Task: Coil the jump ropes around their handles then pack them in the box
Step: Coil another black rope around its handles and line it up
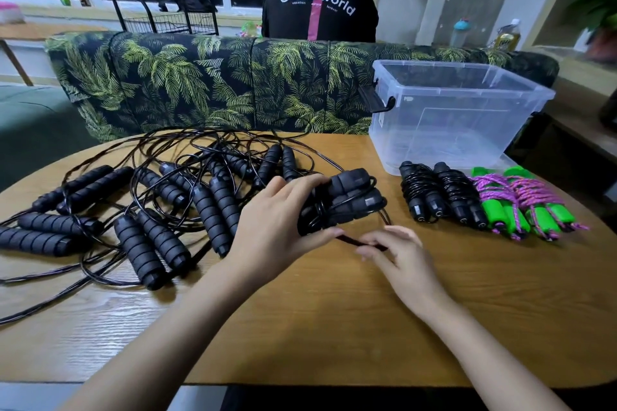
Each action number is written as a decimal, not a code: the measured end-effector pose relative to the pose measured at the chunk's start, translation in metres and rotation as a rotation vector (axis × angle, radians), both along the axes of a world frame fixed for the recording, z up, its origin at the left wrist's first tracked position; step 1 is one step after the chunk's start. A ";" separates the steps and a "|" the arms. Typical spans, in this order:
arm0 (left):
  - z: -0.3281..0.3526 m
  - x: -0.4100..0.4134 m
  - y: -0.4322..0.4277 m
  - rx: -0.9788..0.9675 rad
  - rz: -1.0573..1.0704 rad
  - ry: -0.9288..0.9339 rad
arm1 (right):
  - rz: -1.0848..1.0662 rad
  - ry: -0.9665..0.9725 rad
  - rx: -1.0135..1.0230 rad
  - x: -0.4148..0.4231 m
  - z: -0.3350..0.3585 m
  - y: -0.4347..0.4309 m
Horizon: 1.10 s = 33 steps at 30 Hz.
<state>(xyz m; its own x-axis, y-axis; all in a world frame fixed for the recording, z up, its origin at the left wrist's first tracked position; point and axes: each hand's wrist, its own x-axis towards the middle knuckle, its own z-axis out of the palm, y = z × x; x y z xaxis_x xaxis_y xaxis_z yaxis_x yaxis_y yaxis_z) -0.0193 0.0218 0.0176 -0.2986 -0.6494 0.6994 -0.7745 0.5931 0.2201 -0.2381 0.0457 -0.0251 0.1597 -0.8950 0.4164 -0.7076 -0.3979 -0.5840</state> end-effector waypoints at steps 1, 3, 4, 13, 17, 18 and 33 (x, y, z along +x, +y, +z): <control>-0.002 0.004 -0.003 -0.034 -0.017 -0.036 | 0.022 0.118 -0.070 -0.004 -0.001 -0.002; -0.006 0.010 -0.007 -0.073 -0.034 -0.086 | 0.063 0.315 -0.130 -0.011 -0.003 -0.008; -0.007 0.014 -0.009 -0.086 -0.032 -0.102 | 0.066 0.372 -0.115 -0.014 -0.006 -0.010; -0.007 0.043 -0.015 -0.113 0.031 -0.166 | 0.125 0.314 0.010 -0.048 -0.011 -0.035; -0.005 0.047 -0.017 -0.162 -0.020 -0.188 | 0.132 0.193 0.179 -0.043 0.003 -0.048; -0.005 0.048 -0.016 -0.185 -0.045 -0.214 | 0.139 0.181 0.237 -0.044 0.007 -0.053; -0.018 0.001 -0.003 -0.210 0.248 -0.494 | 0.034 0.109 0.085 0.045 0.098 -0.039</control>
<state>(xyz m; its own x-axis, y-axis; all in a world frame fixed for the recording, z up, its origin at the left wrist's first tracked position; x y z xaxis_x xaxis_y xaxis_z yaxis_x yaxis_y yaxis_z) -0.0187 0.0189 -0.0006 -0.4789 -0.6038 0.6373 -0.8762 0.3731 -0.3049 -0.1929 0.0066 0.0732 0.2307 -0.9196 0.3180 -0.7555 -0.3753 -0.5371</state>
